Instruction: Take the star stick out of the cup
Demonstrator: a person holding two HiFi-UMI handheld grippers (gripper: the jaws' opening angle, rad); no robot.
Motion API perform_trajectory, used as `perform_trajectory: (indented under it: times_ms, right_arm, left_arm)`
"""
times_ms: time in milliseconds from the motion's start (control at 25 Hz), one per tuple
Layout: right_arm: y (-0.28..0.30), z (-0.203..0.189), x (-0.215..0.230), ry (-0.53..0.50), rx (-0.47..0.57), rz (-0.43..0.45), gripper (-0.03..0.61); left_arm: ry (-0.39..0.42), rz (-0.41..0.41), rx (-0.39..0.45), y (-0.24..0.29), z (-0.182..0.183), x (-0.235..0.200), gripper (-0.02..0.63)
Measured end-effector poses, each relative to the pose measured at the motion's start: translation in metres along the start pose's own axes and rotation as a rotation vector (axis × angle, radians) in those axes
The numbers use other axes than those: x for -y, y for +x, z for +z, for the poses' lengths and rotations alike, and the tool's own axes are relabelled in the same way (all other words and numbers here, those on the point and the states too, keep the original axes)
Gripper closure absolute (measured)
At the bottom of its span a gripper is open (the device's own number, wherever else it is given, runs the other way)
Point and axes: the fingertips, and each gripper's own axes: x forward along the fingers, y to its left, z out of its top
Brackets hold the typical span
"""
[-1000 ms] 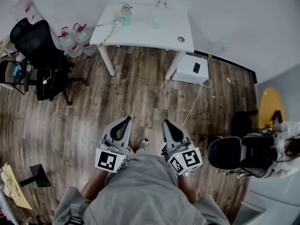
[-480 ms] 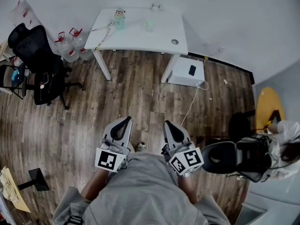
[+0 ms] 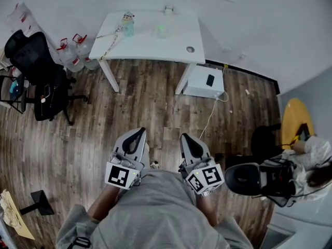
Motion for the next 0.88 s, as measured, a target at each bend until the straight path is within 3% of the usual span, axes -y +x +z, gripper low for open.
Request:
perform_trajectory:
  times_ms: [240,880]
  right_arm:
    - [0.031,0.003,0.026,0.022,-0.014,-0.035,0.543]
    - [0.174,0.035,0.082,0.055,-0.015,-0.064,0.543]
  left_arm:
    - [-0.008,-0.034,-0.002,0.037,-0.003,-0.019,0.584]
    - [-0.024,-0.091,-0.041,0.156,-0.009,-0.131,0.584]
